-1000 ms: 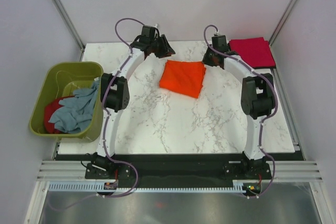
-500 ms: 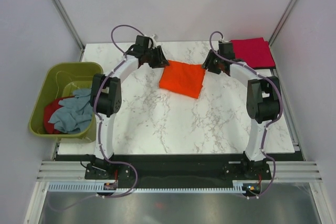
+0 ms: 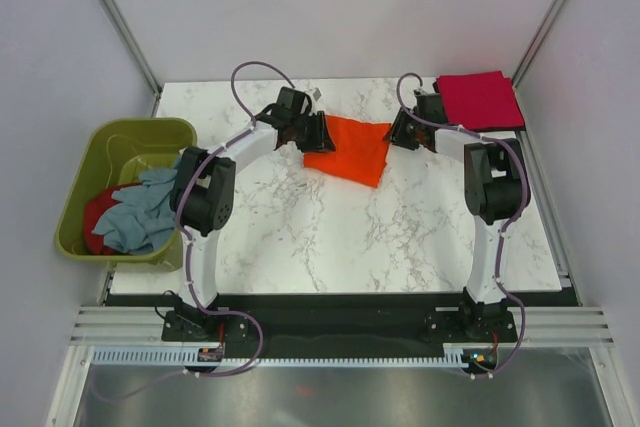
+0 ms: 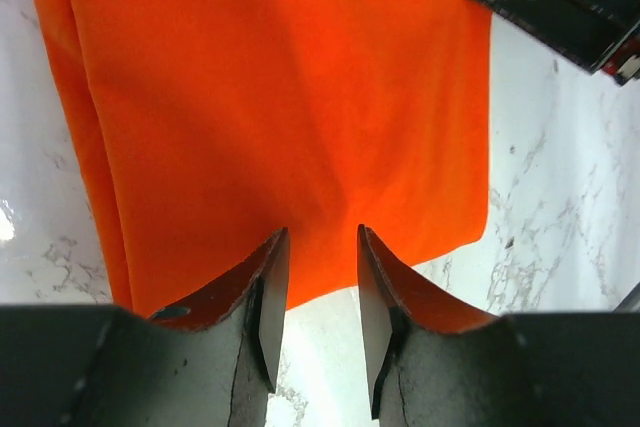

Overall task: Fold and stack the t-shirts
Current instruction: Fold the tshirt

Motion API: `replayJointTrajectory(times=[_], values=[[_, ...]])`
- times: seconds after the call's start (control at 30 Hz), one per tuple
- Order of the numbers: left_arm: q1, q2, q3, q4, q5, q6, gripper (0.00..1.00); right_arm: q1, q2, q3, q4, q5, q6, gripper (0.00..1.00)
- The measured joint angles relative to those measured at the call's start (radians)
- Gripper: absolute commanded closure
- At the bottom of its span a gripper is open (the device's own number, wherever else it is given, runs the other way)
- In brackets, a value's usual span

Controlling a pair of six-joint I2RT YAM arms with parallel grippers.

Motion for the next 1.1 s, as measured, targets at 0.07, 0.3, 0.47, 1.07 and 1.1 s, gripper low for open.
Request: replayJointTrajectory(times=[0.07, 0.3, 0.47, 1.07, 1.1], values=[[-0.010, 0.001, -0.021, 0.001, -0.018, 0.000, 0.57, -0.013, 0.001, -0.032, 0.064, -0.019, 0.022, 0.68], [-0.029, 0.001, -0.070, 0.017, -0.118, -0.009, 0.52, -0.045, 0.003, -0.159, 0.298, -0.085, 0.119, 0.91], [-0.029, 0.002, -0.076, 0.027, -0.138, -0.035, 0.51, -0.055, 0.016, -0.153, 0.317, -0.122, 0.142, 0.73], [-0.026, -0.019, 0.025, -0.011, -0.115, -0.043, 0.50, 0.074, -0.251, -0.206, 0.030, -0.226, 0.111, 0.64], [-0.025, -0.003, 0.043, -0.011, -0.109, -0.042, 0.50, 0.087, -0.251, -0.227, 0.040, -0.232, 0.108, 0.65]])
